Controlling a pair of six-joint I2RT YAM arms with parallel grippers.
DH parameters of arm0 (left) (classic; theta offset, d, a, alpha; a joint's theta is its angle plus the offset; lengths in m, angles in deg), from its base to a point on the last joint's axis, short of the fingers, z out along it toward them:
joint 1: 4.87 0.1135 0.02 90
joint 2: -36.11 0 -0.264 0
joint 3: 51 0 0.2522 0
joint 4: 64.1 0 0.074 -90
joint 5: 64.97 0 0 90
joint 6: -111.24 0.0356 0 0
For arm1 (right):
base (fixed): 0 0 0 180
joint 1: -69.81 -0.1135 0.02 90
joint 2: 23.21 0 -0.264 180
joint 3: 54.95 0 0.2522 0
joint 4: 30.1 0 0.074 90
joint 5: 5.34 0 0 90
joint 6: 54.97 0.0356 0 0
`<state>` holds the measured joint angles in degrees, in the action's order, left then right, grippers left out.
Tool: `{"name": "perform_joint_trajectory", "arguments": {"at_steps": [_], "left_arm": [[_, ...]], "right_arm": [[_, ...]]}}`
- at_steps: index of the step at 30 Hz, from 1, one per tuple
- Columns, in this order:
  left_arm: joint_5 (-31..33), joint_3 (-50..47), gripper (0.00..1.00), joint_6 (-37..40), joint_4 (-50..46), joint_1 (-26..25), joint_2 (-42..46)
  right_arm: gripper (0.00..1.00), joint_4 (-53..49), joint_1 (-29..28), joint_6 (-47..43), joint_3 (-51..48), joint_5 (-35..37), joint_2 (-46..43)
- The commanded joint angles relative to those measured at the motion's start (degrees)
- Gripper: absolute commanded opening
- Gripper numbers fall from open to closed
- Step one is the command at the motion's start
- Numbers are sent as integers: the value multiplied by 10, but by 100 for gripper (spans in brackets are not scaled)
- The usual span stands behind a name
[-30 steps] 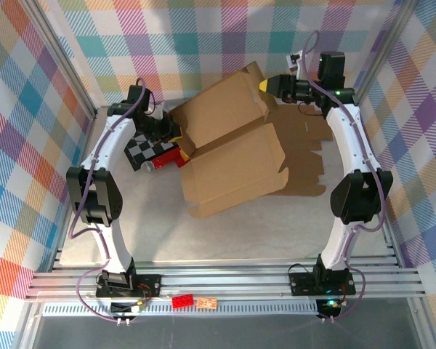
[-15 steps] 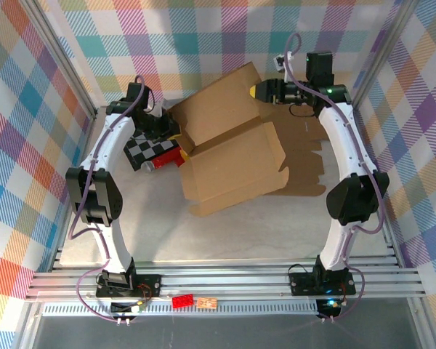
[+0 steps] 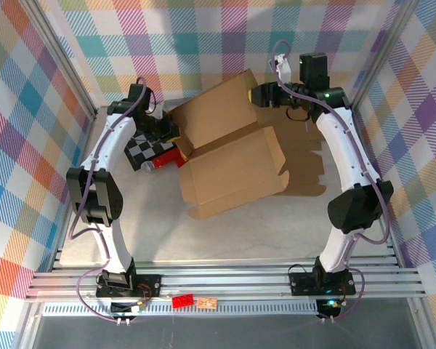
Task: Fold the paper box
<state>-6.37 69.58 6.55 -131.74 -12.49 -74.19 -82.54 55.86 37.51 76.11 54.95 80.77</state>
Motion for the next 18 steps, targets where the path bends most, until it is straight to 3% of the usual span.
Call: {"name": "perform_joint_trajectory", "arguments": {"at_steps": [1, 9, 18], "left_arm": [[-6, 16, 0, 4, -9, -8, 15], [-7, 12, 0, 3, -7, -9, 20], [-5, 15, 0, 5, -10, -11, 24]], "right_arm": [[52, -9, -3, -15, -1, 5, -5], [52, -29, -7, -10, 17, -14, 19], [53, -56, -45, -44, 28, 122, 39]]}}
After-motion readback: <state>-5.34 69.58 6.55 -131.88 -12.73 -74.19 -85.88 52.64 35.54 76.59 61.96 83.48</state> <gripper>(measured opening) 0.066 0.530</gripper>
